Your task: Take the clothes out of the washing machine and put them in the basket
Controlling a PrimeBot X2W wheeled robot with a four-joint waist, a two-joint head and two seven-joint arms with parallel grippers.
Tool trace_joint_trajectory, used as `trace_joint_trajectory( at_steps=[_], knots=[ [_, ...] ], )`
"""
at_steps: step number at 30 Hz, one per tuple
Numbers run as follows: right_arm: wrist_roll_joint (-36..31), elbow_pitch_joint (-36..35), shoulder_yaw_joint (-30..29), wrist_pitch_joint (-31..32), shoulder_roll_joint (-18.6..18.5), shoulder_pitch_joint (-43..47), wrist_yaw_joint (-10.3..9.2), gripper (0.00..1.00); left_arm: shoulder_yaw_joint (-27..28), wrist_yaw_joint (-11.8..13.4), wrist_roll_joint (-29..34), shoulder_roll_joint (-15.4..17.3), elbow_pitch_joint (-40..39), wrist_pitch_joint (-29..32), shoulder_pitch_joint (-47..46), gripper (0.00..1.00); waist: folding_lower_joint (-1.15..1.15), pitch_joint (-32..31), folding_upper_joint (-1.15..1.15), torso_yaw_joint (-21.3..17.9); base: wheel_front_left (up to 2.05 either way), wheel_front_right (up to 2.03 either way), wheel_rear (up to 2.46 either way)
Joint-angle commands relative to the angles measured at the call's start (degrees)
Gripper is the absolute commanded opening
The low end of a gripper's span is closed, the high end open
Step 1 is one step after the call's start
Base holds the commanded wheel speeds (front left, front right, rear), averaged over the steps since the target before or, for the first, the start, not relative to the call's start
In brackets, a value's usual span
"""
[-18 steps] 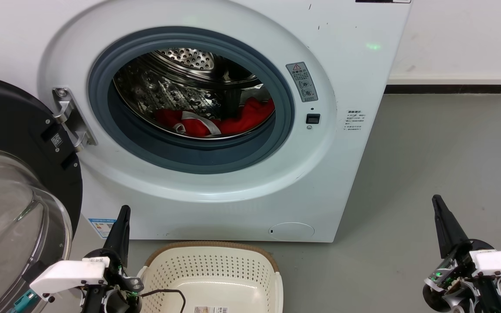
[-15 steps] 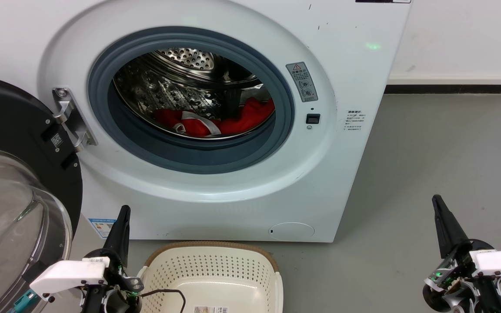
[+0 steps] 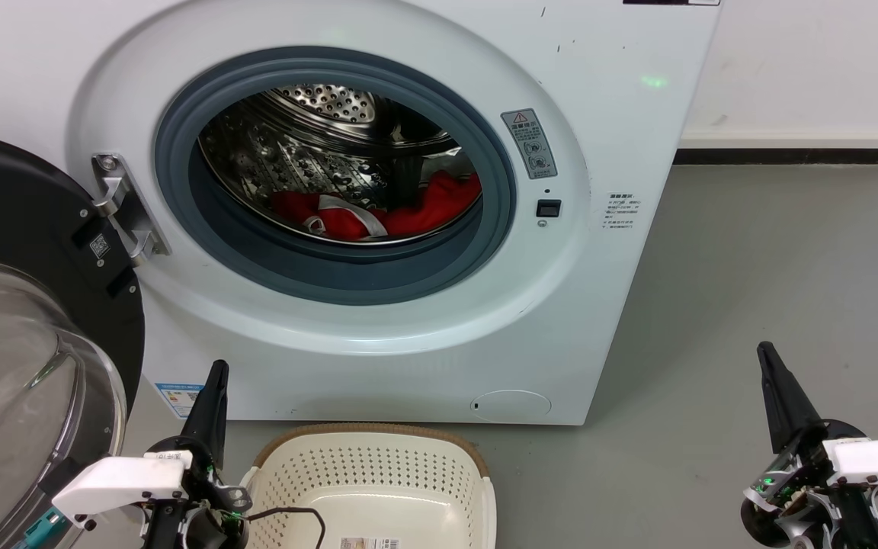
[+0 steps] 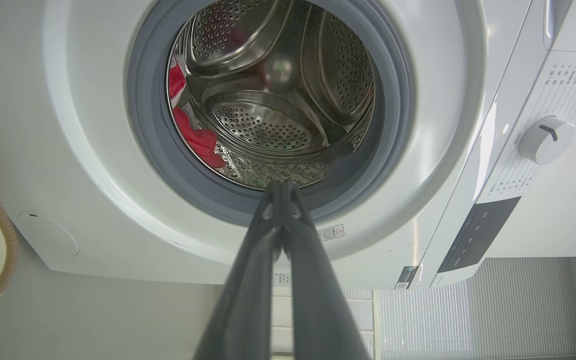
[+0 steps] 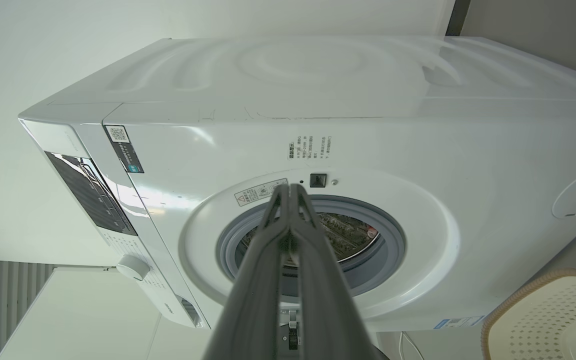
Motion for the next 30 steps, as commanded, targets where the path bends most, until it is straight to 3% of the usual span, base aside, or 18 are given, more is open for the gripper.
trace_joint_trajectory(
  at_steps=[1, 17, 18, 30],
  knots=[
    [-0.2, 0.1, 0.0, 0.0, 0.2, -0.7, -0.02, 0.00, 0.1, -0.2, -0.1, 0.0, -0.1, 0.3, -0.4, 0.00, 0.00, 0.0, 0.00, 0.0, 0.00, 0.00, 0.00],
    [-0.2, 0.1, 0.0, 0.0, 0.2, -0.7, -0.02, 0.00, 0.1, -0.2, -0.1, 0.0, -0.1, 0.3, -0.4, 0.00, 0.00, 0.0, 0.00, 0.0, 0.00, 0.00, 0.00],
    [0.0, 0.0, 0.0, 0.0, 0.0, 0.0, 0.00, 1.00, 0.0, 0.0, 0.0, 0.0, 0.0, 0.0, 0.0, 1.00, 0.00, 0.0, 0.00, 0.0, 0.00, 0.00, 0.00],
    [-1.4, 0.9, 1.0, -2.4, 0.1, 2.0, -0.01, 1.00, -0.1, 0.1, 1.7, -0.1, 0.9, -2.5, 2.2, 1.00, 0.00, 0.1, 0.00, -0.1, 0.00, 0.00, 0.00]
  ],
)
